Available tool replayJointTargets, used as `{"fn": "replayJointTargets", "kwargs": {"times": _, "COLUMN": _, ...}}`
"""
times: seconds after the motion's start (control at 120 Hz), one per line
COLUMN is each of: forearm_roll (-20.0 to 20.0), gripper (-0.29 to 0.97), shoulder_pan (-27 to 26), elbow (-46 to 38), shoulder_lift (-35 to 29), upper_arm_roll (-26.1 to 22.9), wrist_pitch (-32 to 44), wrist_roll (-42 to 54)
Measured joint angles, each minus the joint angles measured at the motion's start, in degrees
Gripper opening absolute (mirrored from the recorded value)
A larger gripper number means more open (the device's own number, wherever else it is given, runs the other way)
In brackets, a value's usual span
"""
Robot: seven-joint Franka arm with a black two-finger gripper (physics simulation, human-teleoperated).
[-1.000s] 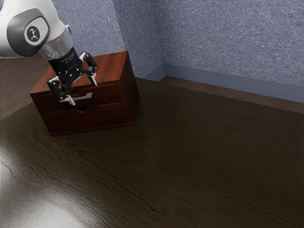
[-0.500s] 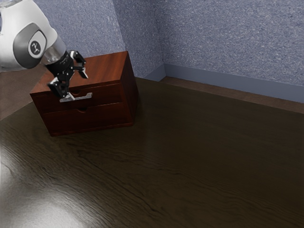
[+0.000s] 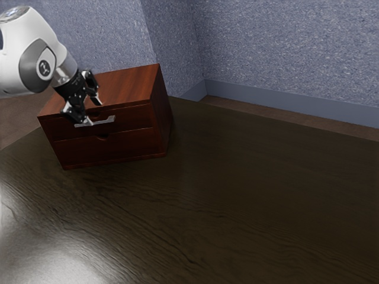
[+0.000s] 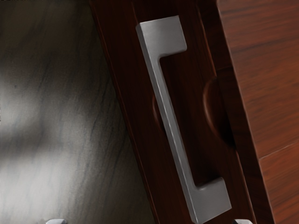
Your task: Pull the drawer handle with one arm to open the drawer
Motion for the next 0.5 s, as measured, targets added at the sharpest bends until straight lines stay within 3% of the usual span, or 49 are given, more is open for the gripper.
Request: {"fn": "replayJointTargets", "kwargs": {"times": 0.5, "forearm_roll": -1.3, "gripper": 0.33, "shoulder_pan": 2.0, "elbow": 0.2, "shoulder_lift": 2.4, "upper_arm_roll": 0.0, "wrist_pitch": 1.6, "wrist_roll": -1.4}}
